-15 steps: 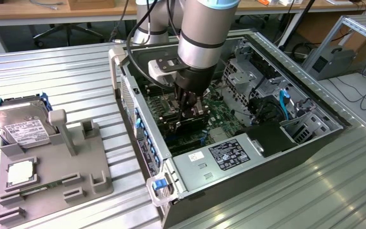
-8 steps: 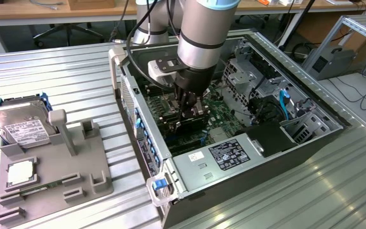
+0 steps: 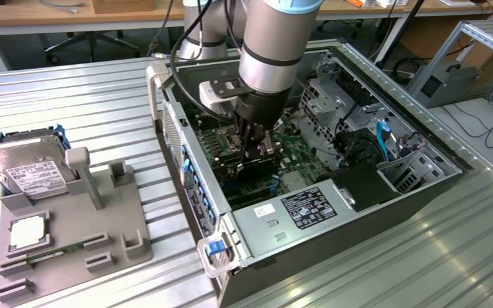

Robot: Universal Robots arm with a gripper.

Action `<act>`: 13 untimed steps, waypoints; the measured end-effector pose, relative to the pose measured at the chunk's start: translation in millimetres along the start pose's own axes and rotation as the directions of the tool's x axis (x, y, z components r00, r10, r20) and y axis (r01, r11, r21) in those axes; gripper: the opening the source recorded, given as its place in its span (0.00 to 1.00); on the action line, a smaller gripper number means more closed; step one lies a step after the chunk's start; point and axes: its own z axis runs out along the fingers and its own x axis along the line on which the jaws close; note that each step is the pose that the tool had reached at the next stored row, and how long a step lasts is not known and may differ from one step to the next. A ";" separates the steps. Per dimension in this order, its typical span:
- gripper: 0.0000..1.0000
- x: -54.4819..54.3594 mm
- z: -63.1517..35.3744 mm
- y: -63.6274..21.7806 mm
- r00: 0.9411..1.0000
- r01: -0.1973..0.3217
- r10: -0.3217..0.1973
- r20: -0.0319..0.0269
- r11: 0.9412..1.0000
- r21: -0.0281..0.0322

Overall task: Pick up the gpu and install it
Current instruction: 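Press down on the gpu until it lock into place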

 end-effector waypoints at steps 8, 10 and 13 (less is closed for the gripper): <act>0.11 0.0 1.5 0.3 1.000 0.000 0.000 0.000 1.000 0.000; 0.11 0.0 1.6 0.9 1.000 0.000 0.000 0.000 1.000 0.000; 0.11 0.1 2.0 3.2 1.000 0.000 0.000 0.000 1.000 0.000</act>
